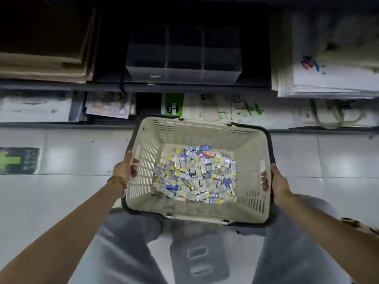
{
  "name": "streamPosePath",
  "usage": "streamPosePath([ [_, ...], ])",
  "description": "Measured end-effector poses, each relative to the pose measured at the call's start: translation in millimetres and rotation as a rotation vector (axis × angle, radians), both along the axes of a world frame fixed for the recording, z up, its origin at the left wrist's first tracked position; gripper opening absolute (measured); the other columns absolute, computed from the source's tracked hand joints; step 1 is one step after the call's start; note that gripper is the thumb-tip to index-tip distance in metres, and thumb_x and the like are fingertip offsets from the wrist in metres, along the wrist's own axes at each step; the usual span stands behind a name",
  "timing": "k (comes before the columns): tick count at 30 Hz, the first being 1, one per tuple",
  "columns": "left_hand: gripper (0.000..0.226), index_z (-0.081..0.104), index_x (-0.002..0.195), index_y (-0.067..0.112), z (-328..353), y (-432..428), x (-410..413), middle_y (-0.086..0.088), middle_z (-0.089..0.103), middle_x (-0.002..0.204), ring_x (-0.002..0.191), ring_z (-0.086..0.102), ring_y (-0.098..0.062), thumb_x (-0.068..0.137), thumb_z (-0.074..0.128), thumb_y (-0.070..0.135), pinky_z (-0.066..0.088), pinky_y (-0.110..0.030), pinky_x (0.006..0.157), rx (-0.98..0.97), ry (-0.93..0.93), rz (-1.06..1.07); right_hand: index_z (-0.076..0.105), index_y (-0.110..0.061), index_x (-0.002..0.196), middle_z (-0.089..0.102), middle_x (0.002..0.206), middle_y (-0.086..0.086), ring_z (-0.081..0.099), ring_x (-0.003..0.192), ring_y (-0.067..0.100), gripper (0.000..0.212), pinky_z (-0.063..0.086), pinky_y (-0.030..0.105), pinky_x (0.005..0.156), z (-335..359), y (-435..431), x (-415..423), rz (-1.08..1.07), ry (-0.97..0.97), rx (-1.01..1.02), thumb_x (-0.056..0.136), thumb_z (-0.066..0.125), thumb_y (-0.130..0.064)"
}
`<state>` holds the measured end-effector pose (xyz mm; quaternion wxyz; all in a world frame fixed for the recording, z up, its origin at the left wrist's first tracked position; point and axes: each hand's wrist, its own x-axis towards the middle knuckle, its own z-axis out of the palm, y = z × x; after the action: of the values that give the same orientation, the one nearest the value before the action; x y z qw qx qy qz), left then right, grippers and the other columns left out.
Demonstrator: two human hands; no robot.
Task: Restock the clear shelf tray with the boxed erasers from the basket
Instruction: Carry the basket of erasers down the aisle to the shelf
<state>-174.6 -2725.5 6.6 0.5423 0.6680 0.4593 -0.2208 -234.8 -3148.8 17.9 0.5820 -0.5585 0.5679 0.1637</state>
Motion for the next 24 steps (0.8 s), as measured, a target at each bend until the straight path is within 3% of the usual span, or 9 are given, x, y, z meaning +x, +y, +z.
streamPosePath([
  [8,0.047,0.057,0.074,0.01,-155,-3,-18,0.007,0.046,0.042,0.051,0.04,-0.016,0.094,0.043,0.05,0.039,-0.026,0.058,-0.089,-0.055,0.096,0.054,-0.01,0.065,0.046,0.054,0.003,0.035,0.042,0.012,0.049,0.031,0.018,0.034,-149,-4,26,0.077,-0.065,-0.11,0.095,0.044,-0.048],
  [11,0.045,0.056,0.071,0.012,-190,-11,-20,0.004,0.043,0.049,0.05,0.038,-0.015,0.094,0.044,0.049,0.037,-0.026,0.057,-0.102,-0.134,0.131,0.055,-0.01,0.066,0.046,0.056,0.004,0.036,0.046,0.014,0.05,0.032,0.024,0.044,-185,-10,40,0.115,-0.135,-0.173,0.095,0.043,-0.049],
  [16,0.043,0.055,0.07,0.011,-205,-10,15,0.008,0.043,0.043,0.039,0.041,-0.009,0.095,0.045,0.045,0.037,-0.027,0.055,-0.101,-0.25,0.083,0.054,-0.011,0.064,0.047,0.059,0.005,0.035,0.048,0.017,0.051,0.031,0.028,0.048,-206,-12,61,0.136,-0.213,-0.272,0.093,0.041,-0.05],
  [20,0.046,0.055,0.069,0.011,-208,-9,21,0.007,0.044,0.041,0.04,0.042,-0.011,0.095,0.043,0.047,0.038,-0.029,0.055,-0.043,-0.259,0.067,0.053,-0.009,0.065,0.048,0.059,0.007,0.037,0.048,0.02,0.053,0.033,0.03,0.049,-209,-10,64,0.185,-0.247,-0.357,0.094,0.038,-0.051],
  [24,0.047,0.057,0.073,0.008,-202,-13,20,0.001,0.045,0.048,0.042,0.042,-0.013,0.096,0.041,0.046,0.04,-0.025,0.047,0.03,-0.296,0.026,0.058,-0.001,0.078,0.047,0.056,0.008,0.038,0.047,0.02,0.055,0.034,0.029,0.048,-211,-12,61,0.247,-0.299,-0.395,0.096,0.035,-0.048],
])
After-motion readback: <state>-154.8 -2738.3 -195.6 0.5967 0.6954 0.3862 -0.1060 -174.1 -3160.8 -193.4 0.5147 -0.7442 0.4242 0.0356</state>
